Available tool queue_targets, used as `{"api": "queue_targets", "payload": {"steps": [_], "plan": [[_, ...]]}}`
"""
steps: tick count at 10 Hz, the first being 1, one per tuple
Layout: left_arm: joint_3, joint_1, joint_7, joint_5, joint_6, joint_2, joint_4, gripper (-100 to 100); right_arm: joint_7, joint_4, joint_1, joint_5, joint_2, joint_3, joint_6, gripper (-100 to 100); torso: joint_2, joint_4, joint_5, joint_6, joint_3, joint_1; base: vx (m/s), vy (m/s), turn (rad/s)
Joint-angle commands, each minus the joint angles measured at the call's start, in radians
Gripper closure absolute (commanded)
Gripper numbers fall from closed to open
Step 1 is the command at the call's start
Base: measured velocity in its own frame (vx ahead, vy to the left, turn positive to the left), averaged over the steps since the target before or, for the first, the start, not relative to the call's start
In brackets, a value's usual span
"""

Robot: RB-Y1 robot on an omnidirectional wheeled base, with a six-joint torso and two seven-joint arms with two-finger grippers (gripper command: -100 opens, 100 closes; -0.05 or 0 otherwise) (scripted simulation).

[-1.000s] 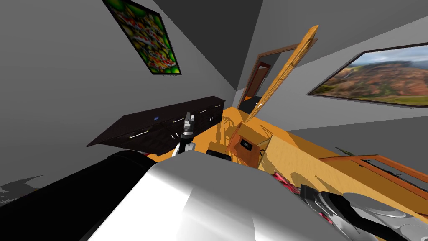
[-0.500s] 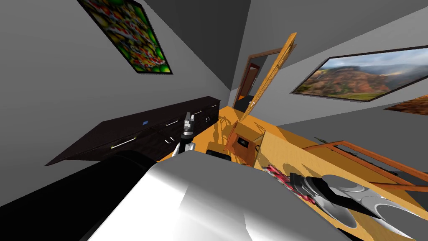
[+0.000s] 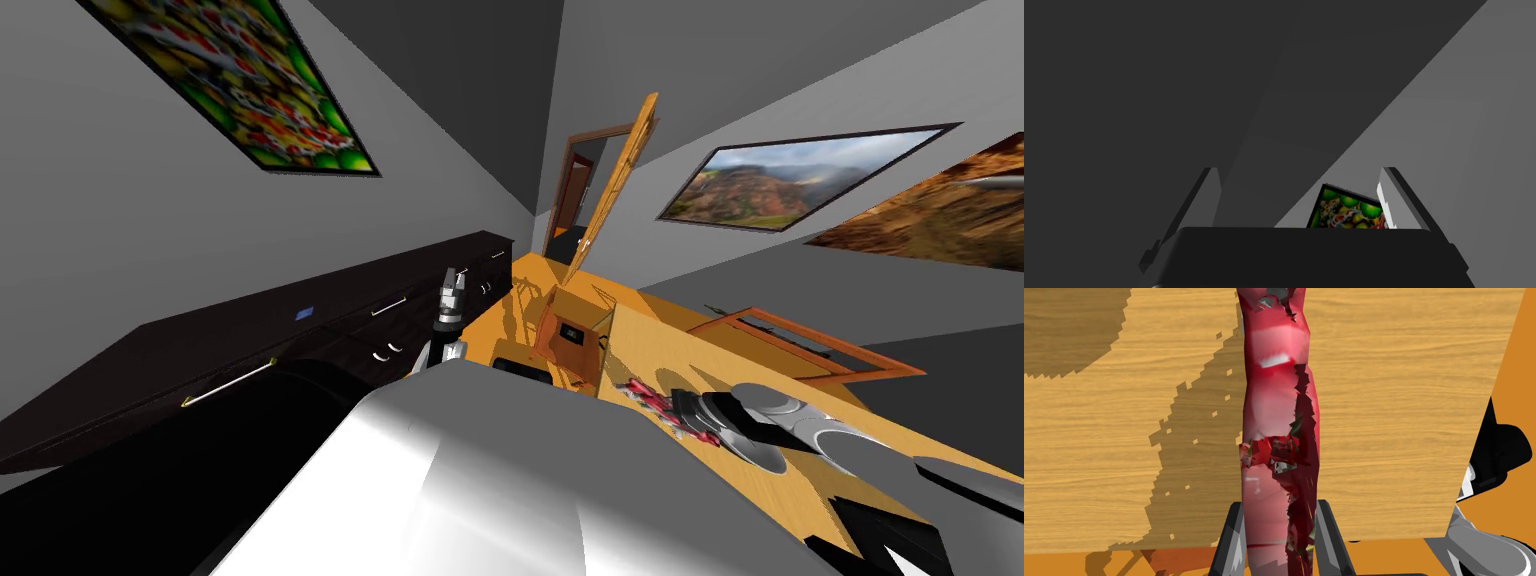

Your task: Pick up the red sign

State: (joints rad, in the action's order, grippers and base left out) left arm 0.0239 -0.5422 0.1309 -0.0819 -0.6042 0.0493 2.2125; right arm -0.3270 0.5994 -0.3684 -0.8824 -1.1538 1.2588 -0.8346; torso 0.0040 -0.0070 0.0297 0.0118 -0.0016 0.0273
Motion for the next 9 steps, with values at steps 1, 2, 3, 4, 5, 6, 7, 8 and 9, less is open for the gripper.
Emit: {"api": "queue_targets", "payload": {"steps": [1,2,3,4,5,6,7,8,9], "plan": [[0.0,0.0,0.0,0.0,0.0,0.0,0.0,0,0.025,0.048,-0.017,-0.049,-0.025,0.005,0.01,100,0.0,0.0,0.0,0.0,0.0,0.0,0.008,0.009,0.012],[0.0,0.0,0.0,0.0,0.0,0.0,0.0,0,0.044,0.01,-0.062,-0.079,0.016,0.002,-0.032,100,0.001,0.0,0.0,-0.001,0.001,0.0,0.026,-0.002,-0.312],[0.0,0.0,0.0,0.0,0.0,0.0,0.0,0,0.044,0.01,-0.088,-0.101,0.016,0.002,-0.032,100,0.0,0.0,0.0,0.002,0.0,0.001,0.024,0.011,-0.299],[0.0,0.0,0.0,0.0,0.0,0.0,0.0,0,0.044,0.006,-0.096,-0.125,0.016,0.002,-0.032,100,0.0,0.0,-0.002,0.001,0.0,0.0,0.01,0.007,-0.027],[0.0,0.0,0.0,0.0,0.0,0.0,0.0,0,0.044,0.01,-0.096,-0.135,0.016,0.002,-0.032,100,0.001,0.001,-0.002,-0.001,0.001,-0.001,0.002,-0.001,0.064],[0.0,0.0,0.0,0.0,0.0,0.0,0.0,0,0.063,-0.028,-0.143,-0.175,0.056,-0.001,-0.074,100,0.002,0.001,-0.002,-0.002,0.001,-0.001,0.021,0.001,-0.332],[0.0,0.0,0.0,0.0,0.0,0.0,0.0,0,0.063,-0.028,-0.172,-0.202,0.056,-0.001,-0.074,100,0.002,0.001,-0.002,0.002,0.001,-0.001,0.026,0.013,-0.298],[0.0,0.0,0.0,0.0,0.0,0.0,0.0,0,0.063,-0.028,-0.174,-0.22,0.056,-0.001,-0.074,100,0.002,0.001,-0.003,0.0,0.001,-0.002,0.01,0.011,-0.042],[0.0,0.0,0.0,0.0,0.0,0.0,0.0,0,0.081,-0.065,-0.216,-0.255,0.096,-0.005,-0.116,100,0.002,0.002,-0.003,-0.002,0.002,-0.003,0.023,0.004,-0.325]]}}
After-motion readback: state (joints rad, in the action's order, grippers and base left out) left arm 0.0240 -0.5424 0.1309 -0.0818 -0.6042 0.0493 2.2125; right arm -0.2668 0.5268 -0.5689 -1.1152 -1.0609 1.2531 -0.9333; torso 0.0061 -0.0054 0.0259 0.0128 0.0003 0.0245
